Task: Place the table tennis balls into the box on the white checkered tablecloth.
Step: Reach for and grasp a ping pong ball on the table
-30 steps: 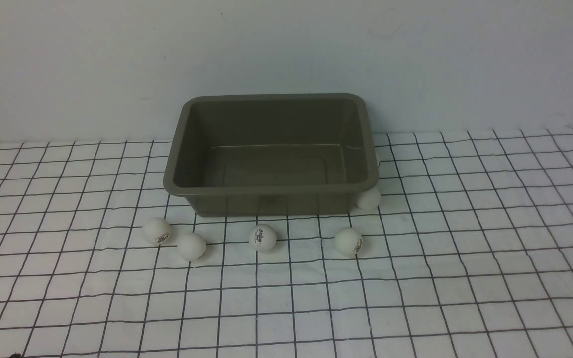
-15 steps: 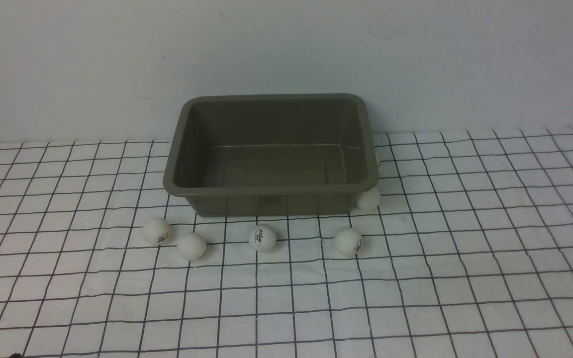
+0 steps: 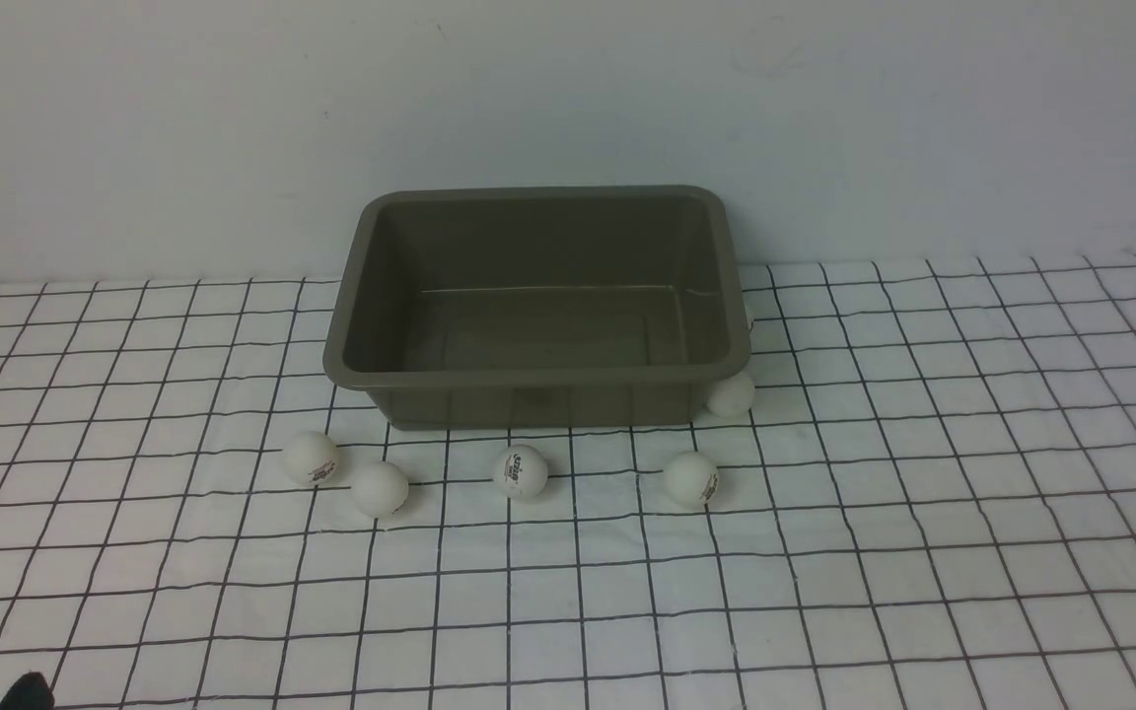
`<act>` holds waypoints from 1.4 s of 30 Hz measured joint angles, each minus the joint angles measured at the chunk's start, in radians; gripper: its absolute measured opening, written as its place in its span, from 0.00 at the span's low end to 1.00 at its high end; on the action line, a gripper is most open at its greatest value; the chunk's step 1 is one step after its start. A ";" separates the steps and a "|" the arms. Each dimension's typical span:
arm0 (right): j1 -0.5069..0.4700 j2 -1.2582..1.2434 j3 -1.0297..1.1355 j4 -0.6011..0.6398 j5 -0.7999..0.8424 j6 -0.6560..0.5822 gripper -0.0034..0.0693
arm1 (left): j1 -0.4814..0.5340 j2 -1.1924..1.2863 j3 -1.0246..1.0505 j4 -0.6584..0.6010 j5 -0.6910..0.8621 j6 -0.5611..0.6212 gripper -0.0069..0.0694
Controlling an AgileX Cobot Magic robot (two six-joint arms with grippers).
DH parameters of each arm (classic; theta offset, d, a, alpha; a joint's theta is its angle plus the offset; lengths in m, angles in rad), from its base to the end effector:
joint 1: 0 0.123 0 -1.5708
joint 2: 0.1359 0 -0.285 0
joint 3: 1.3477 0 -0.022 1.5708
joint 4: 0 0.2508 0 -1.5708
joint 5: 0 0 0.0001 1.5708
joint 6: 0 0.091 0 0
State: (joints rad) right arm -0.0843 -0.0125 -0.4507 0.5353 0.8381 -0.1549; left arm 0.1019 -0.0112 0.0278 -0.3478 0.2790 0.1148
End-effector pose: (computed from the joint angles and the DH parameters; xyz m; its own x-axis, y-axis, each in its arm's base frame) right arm 0.0046 0.0343 0.2902 -0.2693 0.2279 -0.9357 -0.2378 0.9258 0.2939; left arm 0.0553 -0.0030 0.1807 -0.1836 -0.2377 -0.9538 -0.0510 0.9713 -0.2323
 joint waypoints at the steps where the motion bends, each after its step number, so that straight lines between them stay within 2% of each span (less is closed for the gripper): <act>1: 0.000 0.000 0.000 0.003 0.017 -0.008 0.68 | 0.000 0.000 0.000 -0.030 -0.010 0.000 0.71; 6: 0.000 0.000 0.000 0.008 0.086 -0.018 0.68 | 0.000 0.000 0.000 -0.377 -0.103 0.007 0.71; 9: 0.000 0.000 0.000 0.008 0.120 -0.033 0.68 | 0.000 0.000 -0.001 -0.463 -0.122 0.020 0.71; 11: 0.000 0.000 0.000 0.010 0.138 -0.064 0.68 | 0.000 0.000 -0.032 -0.487 -0.074 0.055 0.71; 14: 0.007 0.000 0.000 0.031 0.147 -0.115 0.68 | 0.000 0.003 -0.139 -0.497 0.059 0.132 0.71; 19: 0.017 0.000 0.000 0.046 0.155 -0.127 0.68 | 0.000 0.092 -0.303 -0.470 0.222 0.254 0.71; 26: 0.018 0.000 0.000 0.048 0.195 -0.215 0.68 | 0.000 0.345 -0.510 -0.334 0.429 0.340 0.71; 32: 0.018 0.095 -0.001 0.121 0.207 -0.297 0.68 | 0.000 0.491 -0.576 -0.300 0.434 0.437 0.71; 38: 0.018 0.301 -0.001 0.273 0.205 -0.534 0.68 | -0.010 0.584 -0.577 -0.300 0.315 0.535 0.71; 42: 0.018 0.523 -0.044 0.281 0.174 -0.679 0.68 | -0.036 0.618 -0.578 -0.305 0.265 0.569 0.71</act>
State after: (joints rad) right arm -0.0661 0.5104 -0.4949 0.8161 1.0121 -0.8338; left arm 0.0655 0.6068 -0.5502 -0.6530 0.5442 0.6836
